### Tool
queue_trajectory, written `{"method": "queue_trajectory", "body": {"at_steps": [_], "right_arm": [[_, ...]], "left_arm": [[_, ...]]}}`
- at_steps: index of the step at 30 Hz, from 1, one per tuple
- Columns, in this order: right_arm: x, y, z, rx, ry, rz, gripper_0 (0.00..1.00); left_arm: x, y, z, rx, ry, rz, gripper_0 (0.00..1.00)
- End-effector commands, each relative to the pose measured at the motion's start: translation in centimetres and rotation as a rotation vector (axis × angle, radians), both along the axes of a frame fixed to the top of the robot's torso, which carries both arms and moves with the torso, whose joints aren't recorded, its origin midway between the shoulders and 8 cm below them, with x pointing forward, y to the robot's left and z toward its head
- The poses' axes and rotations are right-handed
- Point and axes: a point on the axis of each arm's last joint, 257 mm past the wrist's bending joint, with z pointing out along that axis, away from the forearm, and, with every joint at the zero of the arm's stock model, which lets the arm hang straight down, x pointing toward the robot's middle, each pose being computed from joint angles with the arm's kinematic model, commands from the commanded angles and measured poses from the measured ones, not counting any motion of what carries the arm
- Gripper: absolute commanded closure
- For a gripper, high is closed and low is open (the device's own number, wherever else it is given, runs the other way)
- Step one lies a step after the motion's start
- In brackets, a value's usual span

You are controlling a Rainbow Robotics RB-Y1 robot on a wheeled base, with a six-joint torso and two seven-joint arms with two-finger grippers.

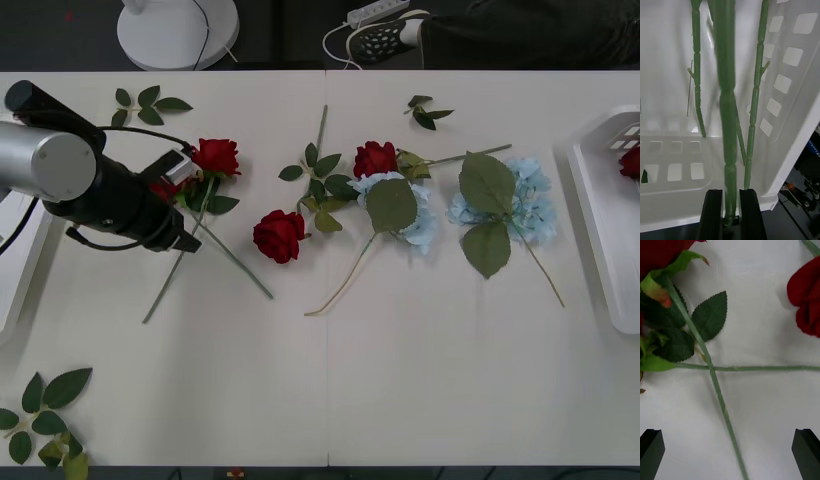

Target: Place the red flowers into the right box and the blue flowers into the left box. If a person shows an open palm, hand one flower to the person first, then continue sorting.

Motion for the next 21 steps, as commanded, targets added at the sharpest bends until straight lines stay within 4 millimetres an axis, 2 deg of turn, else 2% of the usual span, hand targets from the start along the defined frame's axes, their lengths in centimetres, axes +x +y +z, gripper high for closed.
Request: {"method": "queue_trajectory", "body": {"at_steps": [1,5,8,12,16,21], "right_arm": [[-0.1,-0.4,-0.3,-0.010,0.003,0.009,0.48],[0.0,-0.4,0.0,-0.006,-0.005,0.006,0.34],[0.2,-0.4,0.5,0.004,-0.021,0.000,0.27],[0.2,0.4,2.3,0.057,-0.033,-0.027,0.20],[0.5,3.5,4.9,0.156,-0.032,-0.043,0.16],[2.0,9.3,7.7,0.262,-0.056,-0.090,0.13]], "left_arm": [[2.5,-2.3,-0.2,-0.042,-0.027,0.041,0.00],[3.5,-2.9,-1.5,-0.036,-0.032,0.051,0.00],[3.5,-3.3,-2.4,-0.048,-0.020,0.060,0.00],[3.8,-3.1,-3.1,-0.024,-0.029,0.059,0.00],[3.8,-2.5,-3.9,0.034,-0.037,0.045,0.00],[3.8,-2.2,-4.6,0.060,-0.041,0.046,0.00]]}}
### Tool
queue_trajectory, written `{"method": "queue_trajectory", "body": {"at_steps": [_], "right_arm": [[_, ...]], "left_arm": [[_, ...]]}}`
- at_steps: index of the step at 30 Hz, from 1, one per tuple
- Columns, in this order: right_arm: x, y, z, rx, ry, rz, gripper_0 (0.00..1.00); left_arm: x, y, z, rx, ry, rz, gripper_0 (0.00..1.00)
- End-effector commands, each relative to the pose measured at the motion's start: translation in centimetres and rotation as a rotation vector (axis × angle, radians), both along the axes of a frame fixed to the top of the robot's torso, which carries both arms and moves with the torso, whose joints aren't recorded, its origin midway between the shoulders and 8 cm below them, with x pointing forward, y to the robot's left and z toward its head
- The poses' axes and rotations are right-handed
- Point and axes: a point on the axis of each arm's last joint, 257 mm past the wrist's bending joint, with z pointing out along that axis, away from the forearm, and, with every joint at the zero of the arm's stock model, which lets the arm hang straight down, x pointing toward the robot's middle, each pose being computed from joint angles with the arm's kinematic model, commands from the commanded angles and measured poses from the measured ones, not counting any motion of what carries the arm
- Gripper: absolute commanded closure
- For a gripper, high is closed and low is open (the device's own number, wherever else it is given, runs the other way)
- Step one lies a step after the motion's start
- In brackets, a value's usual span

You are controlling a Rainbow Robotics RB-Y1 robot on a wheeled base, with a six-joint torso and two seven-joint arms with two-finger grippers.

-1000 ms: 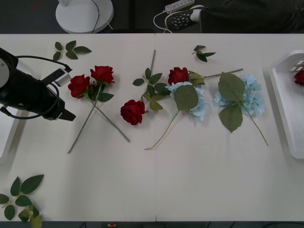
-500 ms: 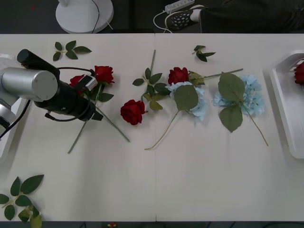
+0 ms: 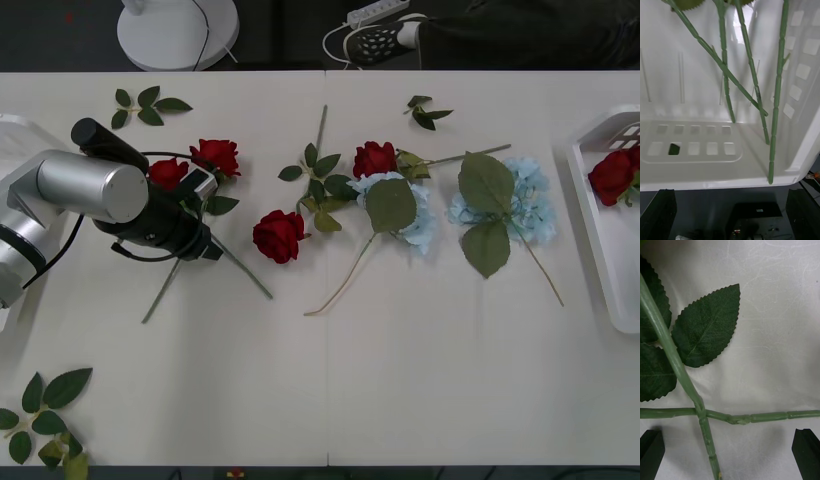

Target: Place the red flowers into the right box and the blue flowers into the left box. If a person shows an open palm, hand one flower to the person first, then continue sorting.

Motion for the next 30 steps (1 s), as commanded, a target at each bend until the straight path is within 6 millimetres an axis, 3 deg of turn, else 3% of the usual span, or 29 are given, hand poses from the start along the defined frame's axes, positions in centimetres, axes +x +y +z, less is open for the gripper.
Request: {"method": "queue_trajectory", "body": {"at_steps": [1,3,5,6,7,8,12,17,24,30], "right_arm": [[3.0,5.9,3.7,0.102,-0.077,-0.085,0.12],[3.8,9.2,4.3,0.170,-0.089,-0.140,0.12],[4.7,12.3,4.6,0.235,-0.099,-0.187,0.11],[4.9,13.2,4.5,0.256,-0.098,-0.203,0.11],[5.5,15.2,4.7,0.304,-0.096,-0.239,0.10],[5.8,16.4,4.7,0.334,-0.092,-0.259,0.10],[7.3,20.5,4.7,0.406,-0.076,-0.309,0.09],[9.2,23.8,3.4,0.411,-0.084,-0.291,0.07],[10.9,26.3,0.0,0.375,-0.075,-0.250,0.07],[11.3,27.8,-1.9,0.373,-0.053,-0.240,0.07]], "left_arm": [[1.3,-1.2,0.7,0.013,-0.035,-0.003,0.00],[1.4,-1.0,0.6,0.015,-0.036,-0.001,0.00],[1.3,-1.0,0.6,0.017,-0.035,-0.001,0.49],[1.3,-0.9,0.6,0.021,-0.035,-0.002,0.64],[1.3,-0.8,0.5,0.024,-0.035,0.001,0.95],[1.3,-0.8,0.4,0.024,-0.035,0.002,1.00],[1.3,-0.3,0.3,0.032,-0.032,0.008,1.00],[1.4,-0.2,0.3,0.038,-0.034,0.006,1.00],[1.8,0.1,1.0,0.038,-0.052,0.009,1.00],[2.4,0.8,3.6,0.036,-0.085,0.004,1.00]]}}
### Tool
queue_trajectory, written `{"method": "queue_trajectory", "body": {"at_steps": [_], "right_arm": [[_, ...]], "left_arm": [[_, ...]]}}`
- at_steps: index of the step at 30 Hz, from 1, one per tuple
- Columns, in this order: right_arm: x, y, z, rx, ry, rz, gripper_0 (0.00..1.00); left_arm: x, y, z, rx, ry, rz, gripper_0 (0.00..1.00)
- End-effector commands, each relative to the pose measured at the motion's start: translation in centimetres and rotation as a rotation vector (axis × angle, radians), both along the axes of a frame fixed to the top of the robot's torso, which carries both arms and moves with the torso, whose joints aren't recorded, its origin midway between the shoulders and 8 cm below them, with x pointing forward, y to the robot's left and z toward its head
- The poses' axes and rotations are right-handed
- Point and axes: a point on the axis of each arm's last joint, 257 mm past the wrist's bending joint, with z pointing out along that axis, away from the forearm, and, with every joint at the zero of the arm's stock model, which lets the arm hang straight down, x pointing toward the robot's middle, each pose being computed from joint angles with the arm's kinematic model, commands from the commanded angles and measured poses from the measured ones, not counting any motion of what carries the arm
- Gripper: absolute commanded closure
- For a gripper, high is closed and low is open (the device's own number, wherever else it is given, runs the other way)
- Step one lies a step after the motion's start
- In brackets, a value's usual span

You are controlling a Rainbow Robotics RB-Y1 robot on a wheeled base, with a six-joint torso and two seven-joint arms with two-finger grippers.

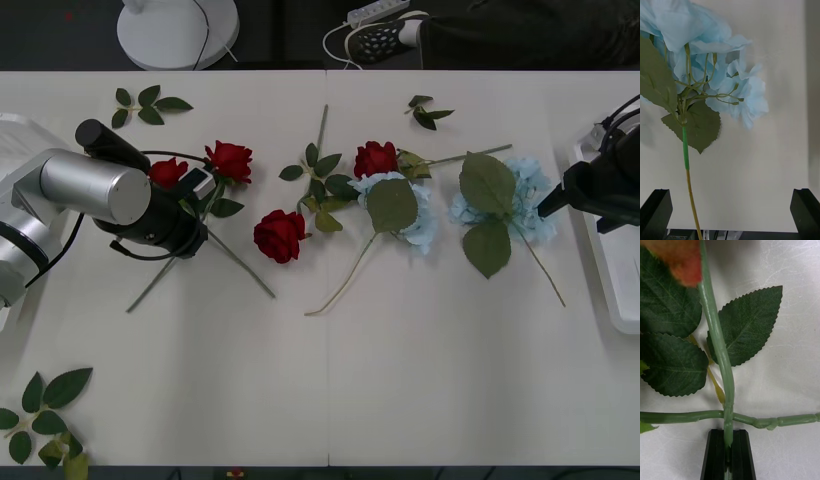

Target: Place the red flowers into the right box and the blue flowers into the left box. If a person shows an open palm, hand one flower to the person first, then continue sorting.

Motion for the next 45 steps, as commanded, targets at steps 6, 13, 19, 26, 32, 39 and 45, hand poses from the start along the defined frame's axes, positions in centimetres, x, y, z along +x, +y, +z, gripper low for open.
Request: {"method": "queue_trajectory", "body": {"at_steps": [6,13,19,26,32,39,45], "right_arm": [[2.5,4.6,-0.8,0.036,-0.035,0.033,0.07],[3.5,6.5,-3.5,-0.005,-0.051,0.062,0.07],[3.8,8.5,-5.1,0.004,-0.057,0.081,0.07],[3.4,9.1,-6.5,-0.002,-0.036,0.088,0.08],[3.4,9.1,-6.7,-0.009,-0.033,0.098,0.61],[3.2,9.0,-6.8,-0.012,-0.027,0.104,0.64],[2.8,8.7,-6.7,-0.015,-0.014,0.108,1.00]], "left_arm": [[0.7,0.0,9.4,-0.003,-0.071,-0.038,1.00],[-2.3,0.1,17.0,0.010,-0.099,-0.133,1.00],[-5.1,-5.0,22.0,-0.246,-0.123,-0.215,1.00],[-7.9,-13.1,27.5,-0.686,-0.166,-0.291,1.00],[-9.2,-19.4,32.8,-0.946,-0.261,-0.354,1.00],[-9.6,-24.4,36.2,-1.179,-0.311,-0.338,1.00],[-9.5,-29.2,37.5,-1.303,-0.368,-0.307,1.00]]}}
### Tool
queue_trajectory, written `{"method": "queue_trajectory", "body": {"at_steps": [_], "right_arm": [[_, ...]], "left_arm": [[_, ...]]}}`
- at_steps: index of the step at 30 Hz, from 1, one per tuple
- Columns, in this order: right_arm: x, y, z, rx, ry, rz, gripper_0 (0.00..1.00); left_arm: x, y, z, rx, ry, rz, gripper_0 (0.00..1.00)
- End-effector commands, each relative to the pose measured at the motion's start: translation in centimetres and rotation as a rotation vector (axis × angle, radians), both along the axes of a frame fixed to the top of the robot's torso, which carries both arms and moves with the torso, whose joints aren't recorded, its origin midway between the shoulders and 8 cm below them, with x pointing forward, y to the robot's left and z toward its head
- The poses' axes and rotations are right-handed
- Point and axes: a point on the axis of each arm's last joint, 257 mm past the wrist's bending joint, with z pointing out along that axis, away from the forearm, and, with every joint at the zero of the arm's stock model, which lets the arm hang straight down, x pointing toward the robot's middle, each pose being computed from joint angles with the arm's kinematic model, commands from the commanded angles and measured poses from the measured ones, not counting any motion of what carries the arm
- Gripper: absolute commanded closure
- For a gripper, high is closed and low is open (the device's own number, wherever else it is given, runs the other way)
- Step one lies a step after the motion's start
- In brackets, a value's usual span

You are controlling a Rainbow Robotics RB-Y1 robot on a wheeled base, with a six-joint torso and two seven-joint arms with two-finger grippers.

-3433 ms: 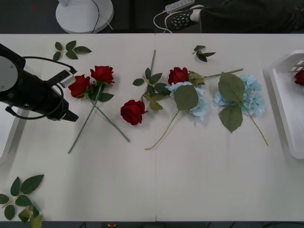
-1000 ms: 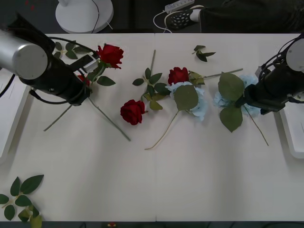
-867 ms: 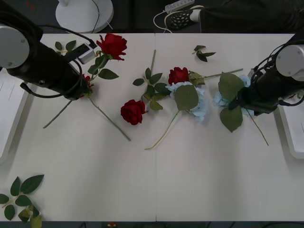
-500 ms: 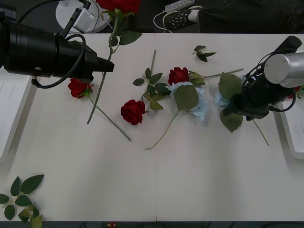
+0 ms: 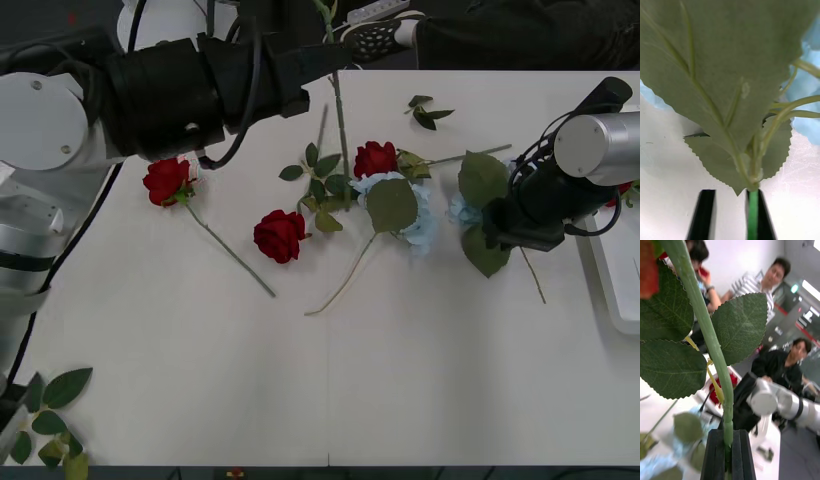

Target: Place the red flowers into the right box and the blue flowers into the left box. If a person shows an open palm, hand one flower to the person first, then continue sorting.

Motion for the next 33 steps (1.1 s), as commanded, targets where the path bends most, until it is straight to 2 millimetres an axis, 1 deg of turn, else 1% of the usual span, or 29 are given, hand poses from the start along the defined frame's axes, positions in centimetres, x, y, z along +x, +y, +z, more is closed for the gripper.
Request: {"method": "queue_trajectory", "body": {"at_steps": [1,4,7,10,15,18,19,21,22,23,24,25,28,30,33], "right_arm": [[1.0,1.0,1.7,-0.011,-0.023,0.046,1.00],[1.0,1.0,1.8,-0.009,-0.021,0.049,1.00],[1.0,0.9,2.0,-0.010,-0.019,0.052,1.00],[0.8,0.7,2.1,-0.012,-0.015,0.051,1.00],[0.6,0.3,2.3,-0.006,-0.007,0.056,1.00],[0.5,0.1,2.3,-0.010,-0.006,0.060,0.99],[0.6,0.1,2.4,-0.012,-0.009,0.064,0.77],[0.4,-0.2,2.3,-0.015,-0.006,0.064,0.46],[0.5,-0.2,2.4,-0.017,-0.007,0.069,0.41],[0.4,-0.4,2.5,-0.018,-0.004,0.069,0.30],[0.2,-0.5,2.4,-0.019,0.000,0.071,0.22],[0.2,-0.6,2.6,-0.019,0.000,0.075,0.17],[-0.1,-1.0,3.0,-0.010,0.004,0.086,0.11],[-0.3,-1.3,3.4,-0.008,0.001,0.121,0.08],[-0.6,-2.2,4.7,0.010,-0.013,0.168,0.05]], "left_arm": [[-1.4,-4.8,0.7,-0.109,0.030,-0.007,1.00],[-1.9,-6.6,1.6,-0.184,0.035,-0.006,1.00],[-2.2,-7.6,1.5,-0.203,0.034,-0.003,1.00],[-2.1,-7.7,1.3,-0.195,0.030,0.001,1.00],[-2.7,-8.1,1.3,-0.210,0.056,-0.023,1.00],[-2.5,-8.1,1.1,-0.204,0.056,-0.019,1.00],[-2.5,-8.1,1.1,-0.204,0.056,-0.019,1.00],[-2.5,-8.1,1.1,-0.204,0.056,-0.019,1.00],[-2.5,-8.1,1.1,-0.204,0.056,-0.019,1.00],[-2.5,-8.1,1.1,-0.204,0.056,-0.019,1.00],[-2.5,-8.1,1.1,-0.204,0.056,-0.019,1.00],[-2.5,-8.1,1.1,-0.204,0.056,-0.019,1.00],[-2.5,-8.1,1.1,-0.204,0.056,-0.019,1.00],[-2.5,-8.1,1.1,-0.204,0.056,-0.019,1.00],[-2.5,-8.1,1.1,-0.204,0.056,-0.019,1.00]]}}
